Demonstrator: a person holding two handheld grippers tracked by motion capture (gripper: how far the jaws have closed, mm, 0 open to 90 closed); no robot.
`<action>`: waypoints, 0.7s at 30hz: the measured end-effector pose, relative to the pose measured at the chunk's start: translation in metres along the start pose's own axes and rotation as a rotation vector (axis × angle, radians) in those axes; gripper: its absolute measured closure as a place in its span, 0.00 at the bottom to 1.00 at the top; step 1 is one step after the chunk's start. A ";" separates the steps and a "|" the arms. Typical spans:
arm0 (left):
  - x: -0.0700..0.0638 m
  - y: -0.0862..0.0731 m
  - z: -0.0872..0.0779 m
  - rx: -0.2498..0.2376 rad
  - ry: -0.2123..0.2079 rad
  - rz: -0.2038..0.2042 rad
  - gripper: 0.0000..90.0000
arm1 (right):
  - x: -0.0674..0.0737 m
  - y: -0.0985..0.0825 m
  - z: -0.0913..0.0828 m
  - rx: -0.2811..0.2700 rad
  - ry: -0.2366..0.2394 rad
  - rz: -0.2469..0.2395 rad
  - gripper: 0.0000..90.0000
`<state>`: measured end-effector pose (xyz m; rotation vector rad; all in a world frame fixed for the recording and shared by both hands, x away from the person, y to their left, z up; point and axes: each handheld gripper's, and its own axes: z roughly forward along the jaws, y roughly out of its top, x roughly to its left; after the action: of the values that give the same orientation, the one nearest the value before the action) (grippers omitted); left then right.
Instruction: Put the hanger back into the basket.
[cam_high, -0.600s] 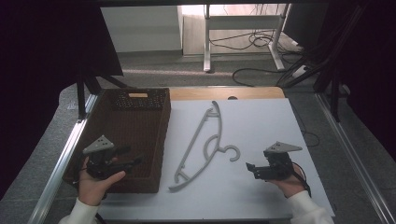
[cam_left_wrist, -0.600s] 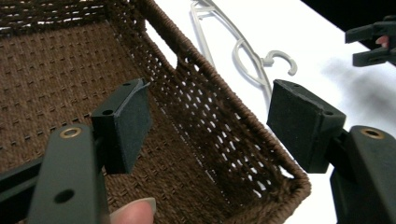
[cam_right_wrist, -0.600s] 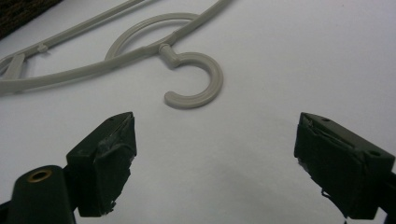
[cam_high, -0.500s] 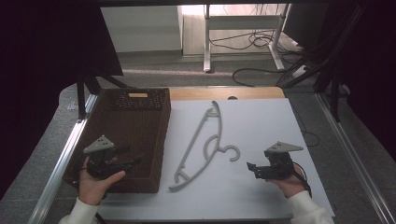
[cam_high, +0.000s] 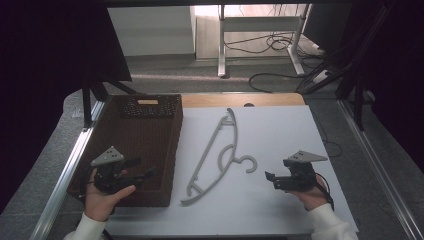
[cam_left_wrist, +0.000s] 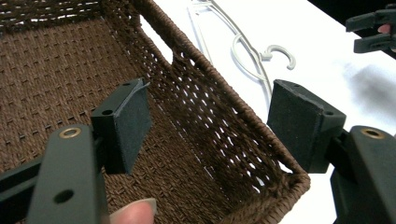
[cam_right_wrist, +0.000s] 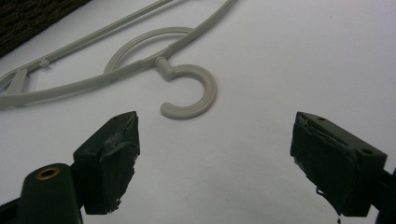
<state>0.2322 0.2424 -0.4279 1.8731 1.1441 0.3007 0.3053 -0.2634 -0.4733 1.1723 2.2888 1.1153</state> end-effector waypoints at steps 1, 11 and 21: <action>0.000 0.000 0.000 0.002 0.002 0.000 0.33 | 0.000 0.000 0.000 -0.001 0.000 0.000 0.18; -0.003 0.000 -0.002 -0.003 -0.002 0.001 0.33 | 0.001 0.001 0.002 0.014 -0.006 -0.003 0.17; -0.006 0.002 -0.003 -0.007 -0.006 0.012 0.34 | 0.003 0.000 0.005 0.034 0.005 -0.012 0.17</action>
<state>0.2287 0.2389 -0.4235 1.8744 1.1273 0.3052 0.3059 -0.2588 -0.4763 1.1683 2.3241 1.0805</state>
